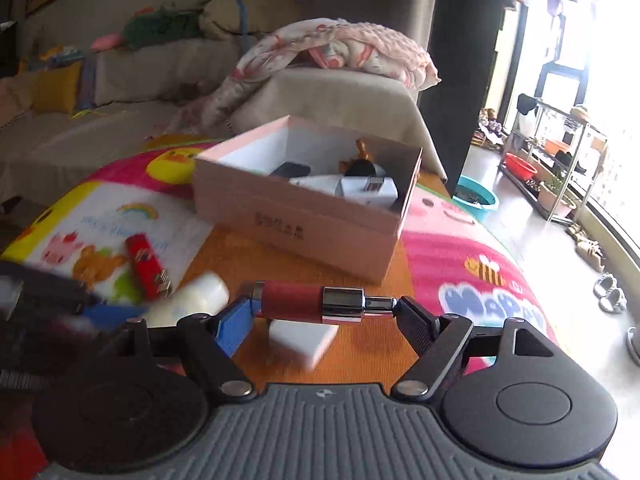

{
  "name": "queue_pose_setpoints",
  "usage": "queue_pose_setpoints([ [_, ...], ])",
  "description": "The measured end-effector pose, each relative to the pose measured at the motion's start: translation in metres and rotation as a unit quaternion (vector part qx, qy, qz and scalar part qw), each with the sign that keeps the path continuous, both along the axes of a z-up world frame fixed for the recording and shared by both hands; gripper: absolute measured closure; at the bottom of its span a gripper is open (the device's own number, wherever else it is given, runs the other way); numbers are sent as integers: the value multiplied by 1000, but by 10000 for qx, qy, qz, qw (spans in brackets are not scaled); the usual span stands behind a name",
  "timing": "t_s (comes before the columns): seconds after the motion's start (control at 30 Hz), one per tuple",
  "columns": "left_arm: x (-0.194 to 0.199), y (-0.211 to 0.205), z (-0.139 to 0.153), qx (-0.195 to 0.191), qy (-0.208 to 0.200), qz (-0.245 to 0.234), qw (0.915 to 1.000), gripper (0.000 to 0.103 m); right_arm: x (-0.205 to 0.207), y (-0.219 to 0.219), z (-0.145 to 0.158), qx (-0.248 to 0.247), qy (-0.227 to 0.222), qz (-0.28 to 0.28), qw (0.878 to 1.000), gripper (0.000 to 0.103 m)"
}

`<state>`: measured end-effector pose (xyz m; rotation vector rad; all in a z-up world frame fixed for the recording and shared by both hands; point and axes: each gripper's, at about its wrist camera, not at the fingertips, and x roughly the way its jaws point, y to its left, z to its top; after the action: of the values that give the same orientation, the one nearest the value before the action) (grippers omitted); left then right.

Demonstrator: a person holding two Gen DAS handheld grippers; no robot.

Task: Organize rigid objects
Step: 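Lift the cream tube with left gripper while right gripper carries the red cylinder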

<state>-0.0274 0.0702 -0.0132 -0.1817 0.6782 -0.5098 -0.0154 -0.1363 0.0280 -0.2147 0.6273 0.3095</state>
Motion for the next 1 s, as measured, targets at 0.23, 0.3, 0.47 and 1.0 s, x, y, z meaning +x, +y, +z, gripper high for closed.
queue_pose_setpoints([
  [0.23, 22, -21, 10, 595, 115, 10, 9982, 68, -37, -1, -22, -360, 30, 177, 9992, 24],
  [0.3, 18, -31, 12, 979, 46, -118, 9951, 67, -39, -1, -24, -308, 100, 221, 9992, 24],
  [0.47, 0, -38, 16, 1554, -1, -472, 9867, 74, -39, -6, -25, -160, 174, 188, 9995, 24],
  [1.0, -17, -23, 47, 1304, -563, -443, 9889, 84, -48, -20, 0, -81, -156, 287, 9994, 24],
])
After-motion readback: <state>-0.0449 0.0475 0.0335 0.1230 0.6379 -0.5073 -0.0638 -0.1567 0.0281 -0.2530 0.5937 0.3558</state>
